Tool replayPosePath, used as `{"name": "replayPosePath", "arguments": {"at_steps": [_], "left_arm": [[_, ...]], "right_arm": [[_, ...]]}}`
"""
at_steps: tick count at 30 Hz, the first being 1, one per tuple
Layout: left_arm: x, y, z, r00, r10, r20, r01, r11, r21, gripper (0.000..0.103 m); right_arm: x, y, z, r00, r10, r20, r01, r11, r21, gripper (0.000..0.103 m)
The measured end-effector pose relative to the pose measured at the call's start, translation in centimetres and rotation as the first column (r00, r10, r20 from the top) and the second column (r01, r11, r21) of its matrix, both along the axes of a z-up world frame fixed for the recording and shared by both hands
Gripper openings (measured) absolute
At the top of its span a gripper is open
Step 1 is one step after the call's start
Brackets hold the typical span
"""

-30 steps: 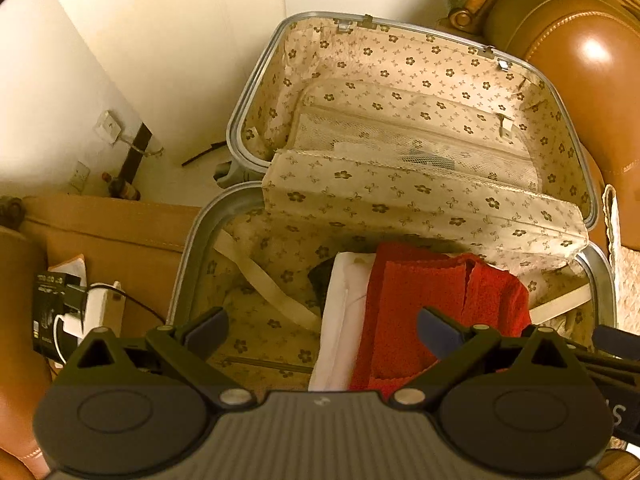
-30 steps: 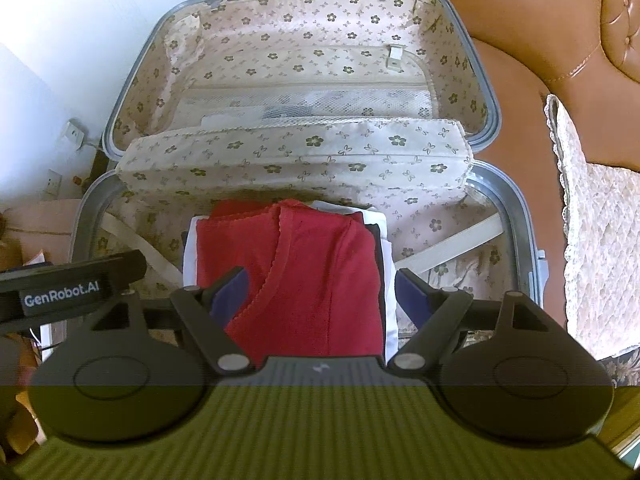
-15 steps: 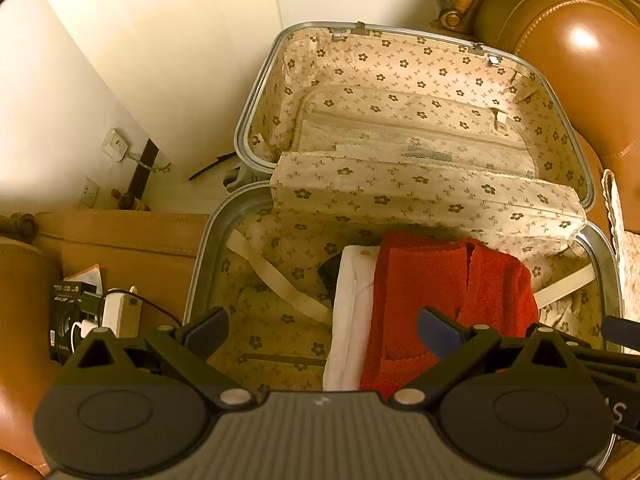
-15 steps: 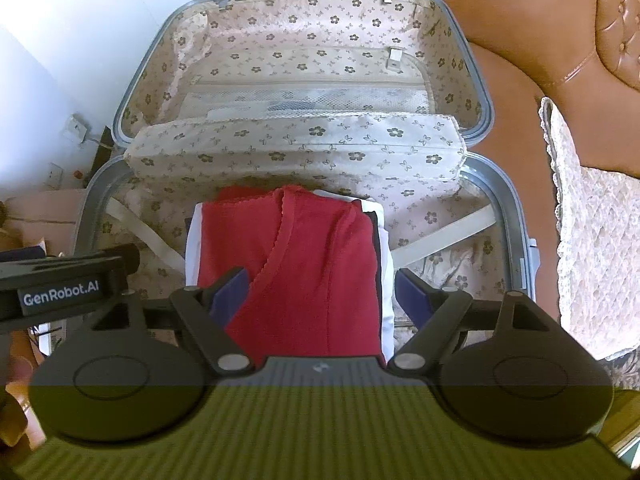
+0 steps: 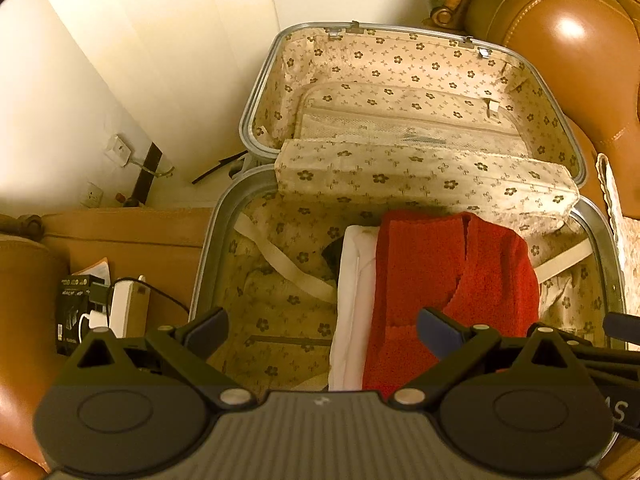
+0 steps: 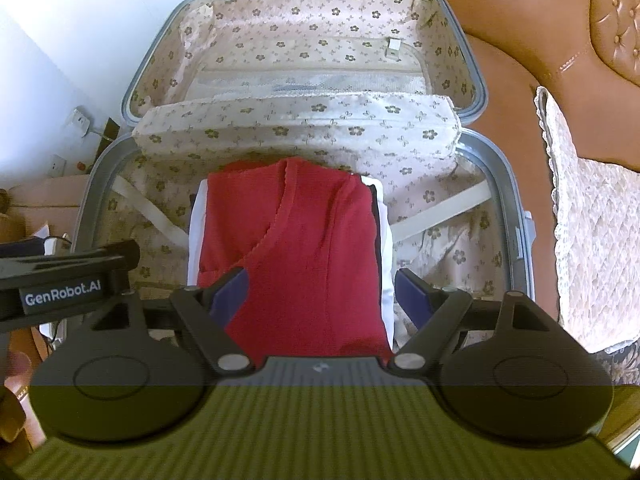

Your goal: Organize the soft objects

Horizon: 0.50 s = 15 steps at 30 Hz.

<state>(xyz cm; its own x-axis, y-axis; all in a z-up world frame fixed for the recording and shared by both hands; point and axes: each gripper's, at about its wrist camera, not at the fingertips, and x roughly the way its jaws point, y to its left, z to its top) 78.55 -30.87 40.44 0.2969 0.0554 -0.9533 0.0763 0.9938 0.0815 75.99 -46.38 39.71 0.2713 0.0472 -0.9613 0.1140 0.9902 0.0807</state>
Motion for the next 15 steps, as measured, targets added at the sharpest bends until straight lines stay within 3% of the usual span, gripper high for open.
{"name": "replayPosePath", "arguments": {"at_steps": [15], "left_arm": [[-3.4, 1.0, 0.1, 1.000, -0.002, 0.013, 0.002, 1.000, -0.010, 0.102]], "right_arm": [[-3.5, 0.7, 0.1, 1.000, -0.004, -0.001, 0.004, 1.000, -0.014, 0.088]]}}
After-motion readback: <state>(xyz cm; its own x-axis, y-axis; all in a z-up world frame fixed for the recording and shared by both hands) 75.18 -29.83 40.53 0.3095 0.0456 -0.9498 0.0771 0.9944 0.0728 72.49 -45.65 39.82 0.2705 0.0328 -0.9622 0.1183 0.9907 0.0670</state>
